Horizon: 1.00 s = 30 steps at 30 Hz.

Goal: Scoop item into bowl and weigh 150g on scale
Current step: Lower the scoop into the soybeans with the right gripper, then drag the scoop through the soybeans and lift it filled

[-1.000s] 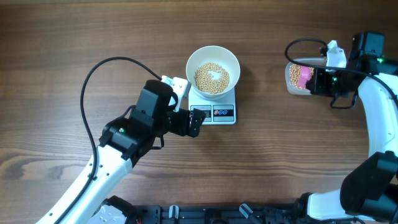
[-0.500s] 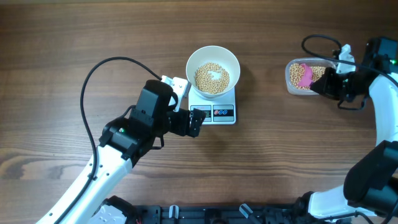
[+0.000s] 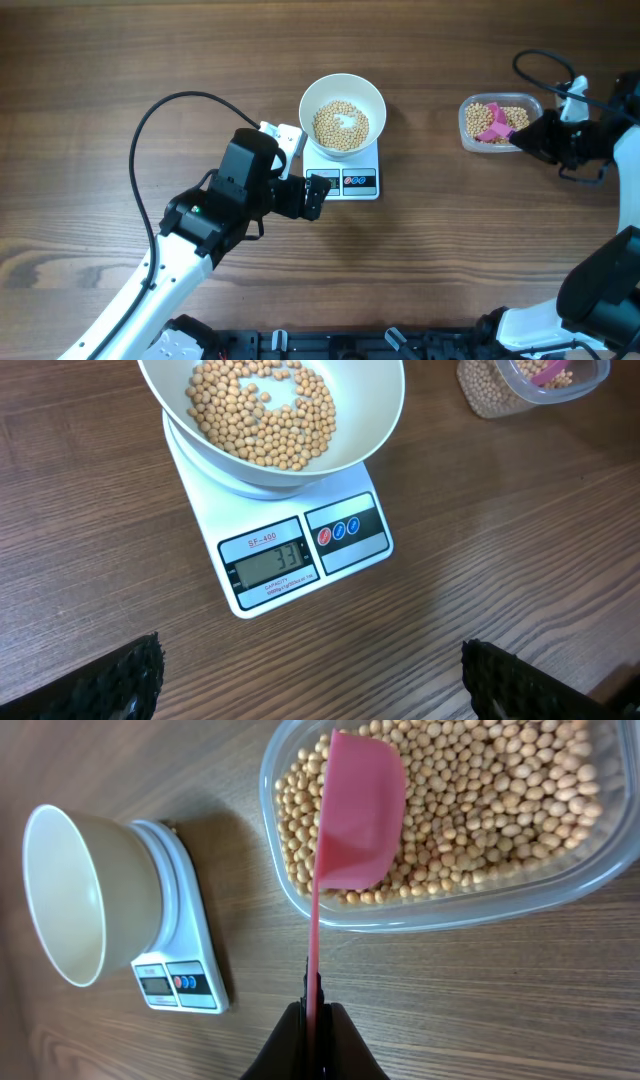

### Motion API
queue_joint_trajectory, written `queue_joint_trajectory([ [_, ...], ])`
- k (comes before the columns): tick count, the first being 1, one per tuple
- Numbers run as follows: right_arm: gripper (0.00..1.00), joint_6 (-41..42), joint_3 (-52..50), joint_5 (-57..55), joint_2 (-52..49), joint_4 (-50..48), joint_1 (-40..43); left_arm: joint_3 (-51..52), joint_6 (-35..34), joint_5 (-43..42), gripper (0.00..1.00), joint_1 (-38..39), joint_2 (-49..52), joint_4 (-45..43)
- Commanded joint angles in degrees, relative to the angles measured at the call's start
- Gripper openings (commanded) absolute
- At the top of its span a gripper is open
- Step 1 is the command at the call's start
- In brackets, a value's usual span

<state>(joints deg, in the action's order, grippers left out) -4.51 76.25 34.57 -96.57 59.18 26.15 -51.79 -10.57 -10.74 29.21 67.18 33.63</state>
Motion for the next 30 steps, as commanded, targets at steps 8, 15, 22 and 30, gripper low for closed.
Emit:
queue_joint_trajectory([
  [8, 0.04, -0.04, -0.26, 5.27, -1.49, 0.11, 3.85, 0.07, 1.11, 0.33, 1.00, 0.24, 0.11, 0.00],
  [15, 0.04, -0.42, -0.26, 12.00, -1.49, 0.50, 7.41, 0.07, 1.11, 0.33, 1.00, 0.24, 0.11, 0.00],
  [22, 0.04, -1.33, -0.26, 15.72, -1.49, 1.88, 11.63, 0.07, 1.11, 0.33, 1.00, 0.24, 0.11, 0.00],
  [30, 0.04, -1.79, -0.26, 24.20, -1.49, 3.61, 15.52, 0.07, 1.11, 0.33, 1.00, 0.24, 0.11, 0.00],
])
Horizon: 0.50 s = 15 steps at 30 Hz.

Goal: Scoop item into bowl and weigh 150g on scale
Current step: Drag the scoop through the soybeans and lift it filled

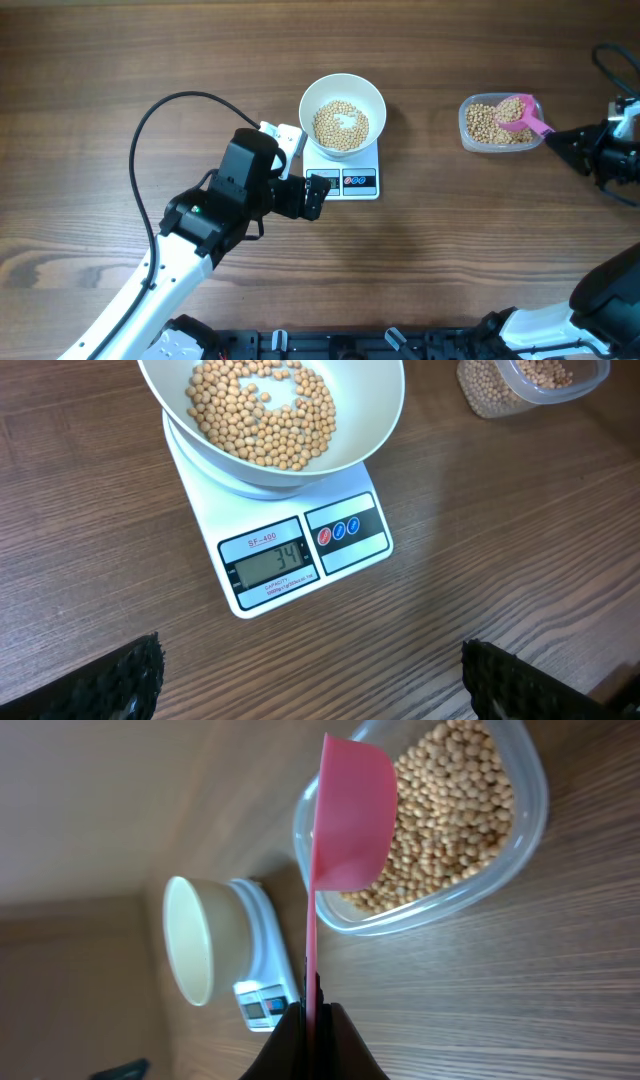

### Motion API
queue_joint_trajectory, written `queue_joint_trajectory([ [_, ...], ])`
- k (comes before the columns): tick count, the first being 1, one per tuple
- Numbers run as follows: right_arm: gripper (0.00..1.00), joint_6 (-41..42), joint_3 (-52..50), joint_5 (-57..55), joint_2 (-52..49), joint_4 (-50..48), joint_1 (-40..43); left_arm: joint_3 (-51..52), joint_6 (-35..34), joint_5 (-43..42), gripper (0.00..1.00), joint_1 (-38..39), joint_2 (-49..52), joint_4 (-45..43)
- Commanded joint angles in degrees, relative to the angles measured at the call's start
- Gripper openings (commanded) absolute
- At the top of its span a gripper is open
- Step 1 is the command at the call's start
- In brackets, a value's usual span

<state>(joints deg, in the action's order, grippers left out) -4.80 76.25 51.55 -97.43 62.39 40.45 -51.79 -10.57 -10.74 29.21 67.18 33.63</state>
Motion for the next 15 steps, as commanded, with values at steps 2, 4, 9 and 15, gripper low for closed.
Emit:
queue_joint_trajectory([
  [2, 0.04, -2.03, -0.26, 8.15, -0.63, 0.96, 1.66, 0.07, 1.11, 0.33, 1.00, 0.24, 0.11, 0.00],
  [4, 0.04, -2.75, -0.26, 8.48, -0.63, 1.84, 1.70, 0.07, 1.11, 0.33, 1.00, 0.24, 0.11, -0.02],
  [9, 0.04, -2.95, -0.26, 8.72, -0.63, 3.93, 1.70, 0.07, 1.11, 0.33, 1.00, 0.24, 0.11, 0.00],
  [15, 0.04, -5.73, -0.26, 17.33, -0.63, 5.84, 1.51, 0.07, 1.11, 0.33, 1.00, 0.24, 0.11, 0.00],
])
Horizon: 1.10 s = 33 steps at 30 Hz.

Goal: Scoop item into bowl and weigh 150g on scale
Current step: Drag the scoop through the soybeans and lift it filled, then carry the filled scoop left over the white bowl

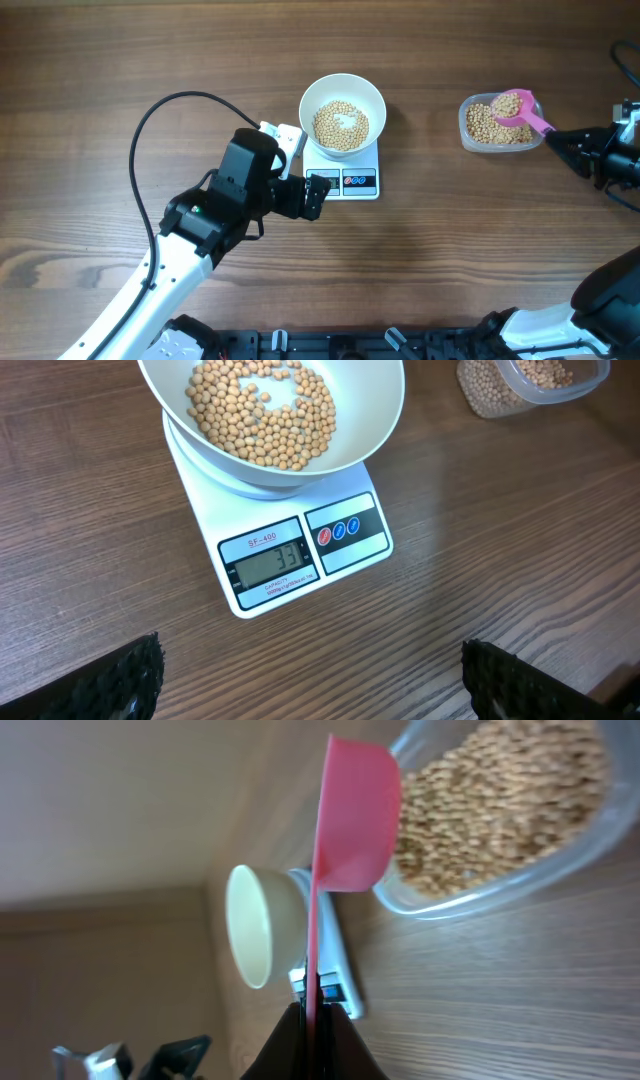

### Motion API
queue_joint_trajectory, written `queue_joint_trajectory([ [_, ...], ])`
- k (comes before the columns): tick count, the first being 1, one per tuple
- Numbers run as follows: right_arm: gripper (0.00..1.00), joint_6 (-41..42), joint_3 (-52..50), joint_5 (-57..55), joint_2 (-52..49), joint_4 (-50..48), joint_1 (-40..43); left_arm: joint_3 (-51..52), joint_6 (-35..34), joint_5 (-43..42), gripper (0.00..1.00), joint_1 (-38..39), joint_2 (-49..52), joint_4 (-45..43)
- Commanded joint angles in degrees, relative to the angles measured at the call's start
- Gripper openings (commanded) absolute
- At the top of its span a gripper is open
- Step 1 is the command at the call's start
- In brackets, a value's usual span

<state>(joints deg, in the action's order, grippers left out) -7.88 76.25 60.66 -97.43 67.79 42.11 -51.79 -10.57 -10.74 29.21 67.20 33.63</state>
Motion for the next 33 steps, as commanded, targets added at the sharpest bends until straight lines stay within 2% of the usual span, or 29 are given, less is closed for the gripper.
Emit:
queue_joint_trajectory([
  [1, 0.04, -2.58, -0.26, 9.77, -0.61, 0.52, -0.33, 0.07, 1.11, 0.33, 1.00, 0.24, 0.09, 0.00],
  [10, 0.04, 0.96, -0.26, 13.88, -0.61, 1.09, -7.13, 0.07, 1.11, 0.33, 1.00, 0.24, 0.09, 0.00],
  [13, 0.04, 1.36, -0.24, 15.87, -0.61, 1.05, -11.69, 0.07, 1.11, 0.33, 1.00, 0.26, 0.09, 0.00],
  [19, 0.04, 7.54, -0.24, 15.69, -0.61, -2.84, -21.57, 0.07, 1.11, 0.33, 1.00, 0.24, 0.09, -0.02],
  [23, 0.04, 13.60, -0.24, 11.04, -0.59, -8.02, -27.61, 0.07, 1.11, 0.33, 0.99, 0.24, 0.09, 0.00],
  [28, 0.04, 16.55, -0.17, 7.23, -0.17, -13.55, -34.84, 0.07, 1.11, 0.33, 1.00, 0.24, 0.09, 0.00],
  [33, 0.04, 20.35, -0.17, -5.11, 1.68, -17.73, -39.69, 0.07, 1.11, 0.33, 1.00, 0.24, 0.09, 0.00],
])
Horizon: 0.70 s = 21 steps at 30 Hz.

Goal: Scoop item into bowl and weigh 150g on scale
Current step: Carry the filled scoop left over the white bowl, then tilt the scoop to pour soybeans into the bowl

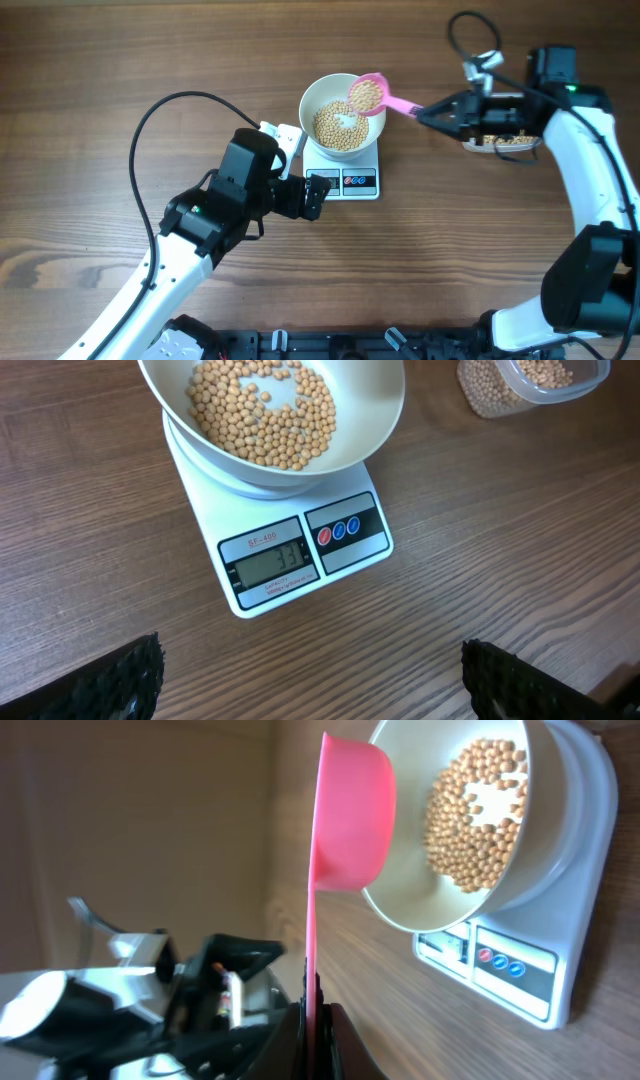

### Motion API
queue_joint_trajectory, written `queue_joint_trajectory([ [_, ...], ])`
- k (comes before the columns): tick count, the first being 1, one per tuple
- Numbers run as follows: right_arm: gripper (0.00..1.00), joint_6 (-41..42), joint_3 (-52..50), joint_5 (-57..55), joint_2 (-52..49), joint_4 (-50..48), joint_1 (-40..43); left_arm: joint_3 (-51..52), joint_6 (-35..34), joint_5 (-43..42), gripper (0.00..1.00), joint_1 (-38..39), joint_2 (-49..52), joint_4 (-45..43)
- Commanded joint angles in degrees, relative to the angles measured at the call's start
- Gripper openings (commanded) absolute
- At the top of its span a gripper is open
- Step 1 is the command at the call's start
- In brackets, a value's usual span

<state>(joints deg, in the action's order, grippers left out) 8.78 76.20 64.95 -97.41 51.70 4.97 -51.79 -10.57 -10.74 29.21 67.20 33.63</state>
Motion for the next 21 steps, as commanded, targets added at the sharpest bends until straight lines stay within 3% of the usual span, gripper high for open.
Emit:
queue_joint_trajectory([
  [1, 0.04, 3.67, -0.13, -11.56, 2.23, -2.12, -3.48, 0.07, 1.11, 0.33, 1.00, 0.24, 0.09, 0.00],
  [8, 0.04, 3.04, 0.07, -29.27, 7.02, -5.75, -10.51, 0.07, 1.11, 0.33, 1.00, 0.24, 0.09, -0.02],
  [21, 0.04, -11.82, 0.07, -53.18, 10.01, -11.41, -23.82, 0.07, 1.11, 0.33, 1.00, 0.24, 0.09, -0.02],
])
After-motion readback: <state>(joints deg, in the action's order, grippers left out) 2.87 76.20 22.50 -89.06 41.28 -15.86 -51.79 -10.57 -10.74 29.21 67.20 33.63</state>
